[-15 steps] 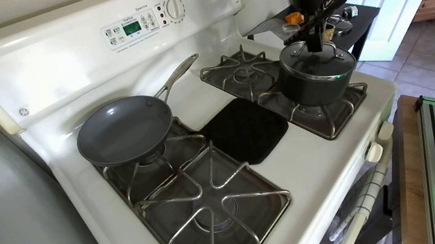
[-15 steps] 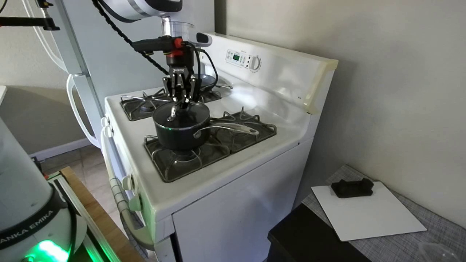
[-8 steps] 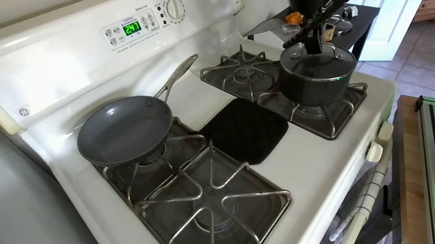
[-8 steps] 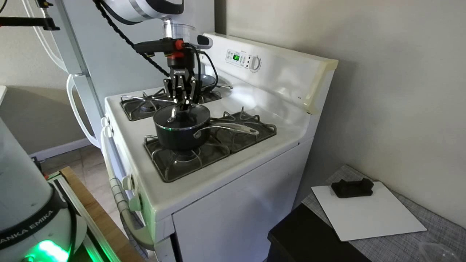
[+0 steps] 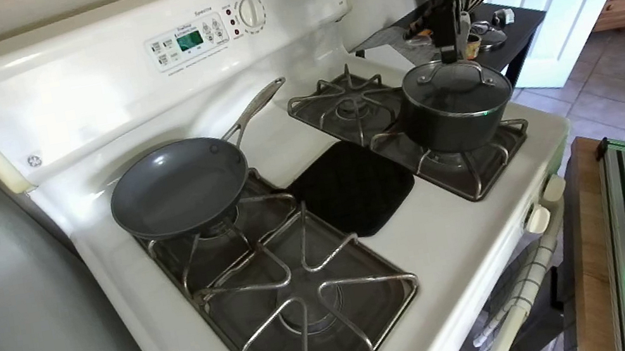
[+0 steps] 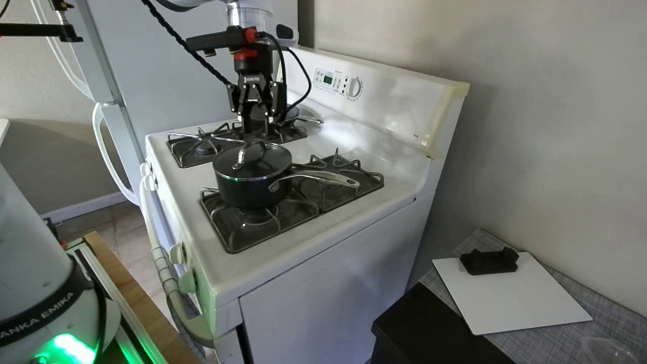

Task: Put the lid on the pot

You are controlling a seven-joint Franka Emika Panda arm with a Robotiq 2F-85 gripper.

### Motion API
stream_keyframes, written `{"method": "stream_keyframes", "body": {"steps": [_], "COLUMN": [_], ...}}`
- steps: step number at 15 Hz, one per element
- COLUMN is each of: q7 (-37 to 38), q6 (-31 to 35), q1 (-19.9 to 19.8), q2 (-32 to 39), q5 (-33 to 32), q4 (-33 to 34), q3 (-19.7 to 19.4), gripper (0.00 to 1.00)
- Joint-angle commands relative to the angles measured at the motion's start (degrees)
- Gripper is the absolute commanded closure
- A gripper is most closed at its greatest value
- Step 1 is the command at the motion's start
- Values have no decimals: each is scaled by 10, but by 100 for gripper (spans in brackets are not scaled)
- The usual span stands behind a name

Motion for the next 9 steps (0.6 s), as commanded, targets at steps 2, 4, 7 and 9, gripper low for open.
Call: {"method": "stream_keyframes", "body": {"steps": [2, 4, 7, 9], "q7": [-52, -66, -93, -73], "q6": [-44, -50, -66, -50], "q1": [9, 10, 16, 9], "q2": [-52, -69, -93, -76], "q5": [31, 48, 76, 55], "q4": [23, 32, 38, 42], "q3": [-19, -26, -35, -27], "gripper": [0, 0, 0, 1]}}
